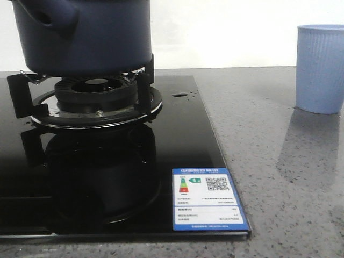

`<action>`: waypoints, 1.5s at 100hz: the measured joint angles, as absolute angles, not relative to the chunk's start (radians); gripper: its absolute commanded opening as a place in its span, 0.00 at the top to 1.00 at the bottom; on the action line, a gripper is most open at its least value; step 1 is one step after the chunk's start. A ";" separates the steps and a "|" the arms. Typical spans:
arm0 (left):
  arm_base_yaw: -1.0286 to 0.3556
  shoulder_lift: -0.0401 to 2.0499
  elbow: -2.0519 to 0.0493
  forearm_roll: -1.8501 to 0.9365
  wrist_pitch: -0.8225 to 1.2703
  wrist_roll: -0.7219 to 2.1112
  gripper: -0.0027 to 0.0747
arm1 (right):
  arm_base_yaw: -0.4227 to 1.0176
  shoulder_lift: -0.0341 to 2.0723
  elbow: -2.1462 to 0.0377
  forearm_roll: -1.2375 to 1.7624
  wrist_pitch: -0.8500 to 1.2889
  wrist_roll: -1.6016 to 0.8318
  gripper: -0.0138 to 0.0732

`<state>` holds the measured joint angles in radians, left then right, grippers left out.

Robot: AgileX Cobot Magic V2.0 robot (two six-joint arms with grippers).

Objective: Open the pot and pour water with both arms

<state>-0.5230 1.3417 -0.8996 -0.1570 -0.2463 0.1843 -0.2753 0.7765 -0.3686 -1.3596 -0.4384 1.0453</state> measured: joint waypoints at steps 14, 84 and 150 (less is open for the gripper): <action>-0.523 1.343 -0.900 -0.156 -0.246 0.184 0.36 | -0.275 0.776 -0.369 -1.360 -0.438 1.045 0.08; -0.460 1.057 -0.904 -0.146 -0.246 0.186 0.27 | -0.252 0.759 -0.369 -1.333 -0.470 1.047 0.10; -0.198 0.605 -0.639 -0.146 -0.053 0.189 0.99 | -0.248 0.552 -0.353 -1.075 -0.549 0.969 0.91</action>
